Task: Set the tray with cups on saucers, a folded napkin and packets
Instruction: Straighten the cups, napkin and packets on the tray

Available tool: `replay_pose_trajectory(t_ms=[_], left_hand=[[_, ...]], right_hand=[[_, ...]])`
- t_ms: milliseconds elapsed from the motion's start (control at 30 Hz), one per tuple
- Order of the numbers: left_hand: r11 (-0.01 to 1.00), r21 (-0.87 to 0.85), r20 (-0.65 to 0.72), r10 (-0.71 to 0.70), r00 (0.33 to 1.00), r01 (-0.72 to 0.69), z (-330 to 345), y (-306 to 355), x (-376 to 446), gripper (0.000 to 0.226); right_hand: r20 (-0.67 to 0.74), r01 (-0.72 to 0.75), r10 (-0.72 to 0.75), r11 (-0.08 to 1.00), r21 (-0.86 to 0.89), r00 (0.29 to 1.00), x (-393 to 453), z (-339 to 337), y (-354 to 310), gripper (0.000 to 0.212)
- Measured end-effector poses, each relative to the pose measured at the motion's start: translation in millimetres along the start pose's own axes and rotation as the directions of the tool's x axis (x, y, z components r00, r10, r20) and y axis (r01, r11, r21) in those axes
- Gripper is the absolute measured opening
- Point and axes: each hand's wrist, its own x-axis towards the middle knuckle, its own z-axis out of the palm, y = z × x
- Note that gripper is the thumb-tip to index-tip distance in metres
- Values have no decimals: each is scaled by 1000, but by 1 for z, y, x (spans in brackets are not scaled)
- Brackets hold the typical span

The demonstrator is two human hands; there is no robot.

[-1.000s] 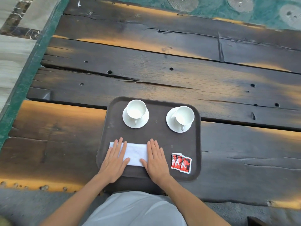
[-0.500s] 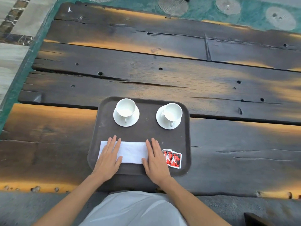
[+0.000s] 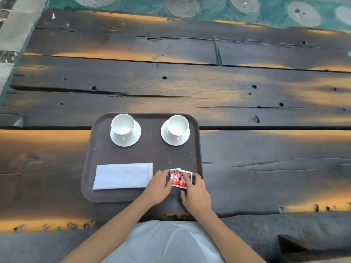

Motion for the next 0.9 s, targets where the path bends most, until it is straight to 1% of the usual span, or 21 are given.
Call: replay_pose_trajectory(t_ms=[100, 233, 367, 500, 567, 667, 767, 900], left_hand=[[996, -76, -24, -39, 999, 37, 9, 6, 0, 45], [981, -167, -71, -109, 991, 96, 14, 8, -3, 43], [973, -203, -88, -126, 988, 106, 15, 11, -7, 44], [966, -229, -112, -147, 983, 118, 15, 16, -12, 44], [950, -277, -109, -183, 977, 147, 16, 18, -15, 45], [902, -389, -70, -233, 970, 189, 18, 21, -21, 49], [885, -437, -73, -213, 974, 161, 19, 25, -24, 51], [870, -467, -68, -217, 974, 161, 20, 28, -26, 52]], right_hand=[[-5, 11, -10, 999, 36, 1000, 2, 1, 0, 60], [-44, 63, -59, 992, 106, 997, 6, 4, 0, 61], [-51, 121, -114, 978, 171, 992, 8, 7, -6, 62], [-29, 106, -103, 969, 222, 994, 8, 12, -11, 64], [-15, 104, -103, 964, 246, 995, 9, 12, -12, 64], [-3, 96, -99, 955, 279, 995, 9, 11, -12, 63], [-18, 100, -99, 947, 304, 995, 13, 11, -12, 61], [-32, 111, -107, 941, 320, 994, 15, 8, -14, 56]])
